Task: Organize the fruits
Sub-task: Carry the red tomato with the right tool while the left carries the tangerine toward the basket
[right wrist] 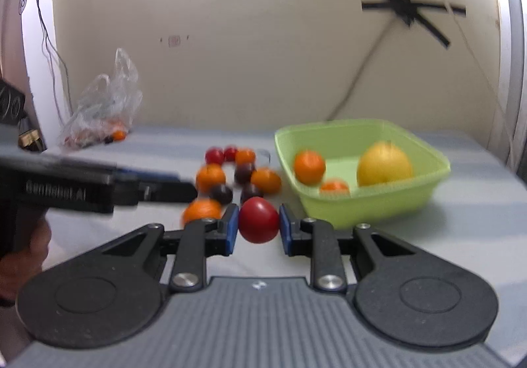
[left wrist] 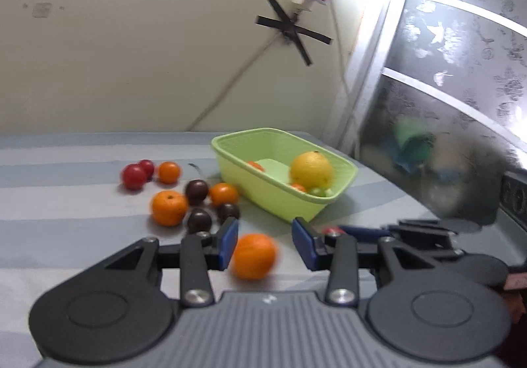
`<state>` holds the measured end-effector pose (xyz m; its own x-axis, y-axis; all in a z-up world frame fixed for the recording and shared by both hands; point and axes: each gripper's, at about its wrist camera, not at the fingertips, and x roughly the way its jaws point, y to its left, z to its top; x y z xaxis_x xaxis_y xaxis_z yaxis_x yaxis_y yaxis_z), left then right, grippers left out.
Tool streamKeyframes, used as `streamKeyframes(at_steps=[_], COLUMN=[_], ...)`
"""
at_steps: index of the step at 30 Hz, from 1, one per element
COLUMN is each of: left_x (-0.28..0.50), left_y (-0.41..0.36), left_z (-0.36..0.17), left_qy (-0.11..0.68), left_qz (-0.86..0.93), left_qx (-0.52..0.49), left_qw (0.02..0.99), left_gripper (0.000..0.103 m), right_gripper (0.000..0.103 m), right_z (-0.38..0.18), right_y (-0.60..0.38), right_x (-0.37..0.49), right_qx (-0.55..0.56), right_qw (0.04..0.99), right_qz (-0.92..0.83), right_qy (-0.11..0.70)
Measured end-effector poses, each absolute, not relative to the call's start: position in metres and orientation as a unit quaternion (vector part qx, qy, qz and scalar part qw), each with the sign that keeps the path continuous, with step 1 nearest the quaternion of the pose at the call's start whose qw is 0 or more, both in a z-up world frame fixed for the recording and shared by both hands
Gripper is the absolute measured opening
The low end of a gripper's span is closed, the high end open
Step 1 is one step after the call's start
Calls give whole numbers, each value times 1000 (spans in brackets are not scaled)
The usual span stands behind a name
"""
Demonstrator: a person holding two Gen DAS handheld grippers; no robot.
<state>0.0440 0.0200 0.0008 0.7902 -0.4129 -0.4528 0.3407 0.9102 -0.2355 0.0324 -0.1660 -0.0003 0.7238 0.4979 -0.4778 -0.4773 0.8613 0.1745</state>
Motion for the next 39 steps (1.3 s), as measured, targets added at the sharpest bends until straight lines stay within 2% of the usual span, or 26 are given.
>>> streamKeyframes(at_steps=[4,7,10,13,22,25,26,34,39], left_x=[42,47,52,59,72,77,78,78,95], left_y=[24,18,4,-14,-25,-24,-26,-33,-35], left_z=[-6,-6,-5,-6,-22,-27,-29,-12,18], left_qy=[275,291,297,299,322,335,338,320,291], left_qz=[-156,-154,-172,-188,-157,-158,-162,-190,-205], left_qx=[-55,-47,-42,-30,-5,-5,-6,-20,-32], left_qw=[947,943,938,935,934,929,927,928,934], left_gripper=[41,55,57,66,65,57,43,42,42], right_gripper=[29,29,29,29,29,30,30,29,29], right_z=[-10,-14,-20,-27,-32,-33,-33,-31,-10], right_y=[-167,-166,-173,-186,-203,-203,-203,-207,-221], right_x=[28,28,30,33,33,35,35,34,34], right_qx=[20,17,27,46,73,71,70,82,99], right_qw=[920,921,923,922,918,917,917,920,937], right_qz=[276,276,263,247,247,248,247,246,238], right_qy=[278,276,279,294,302,305,304,293,234])
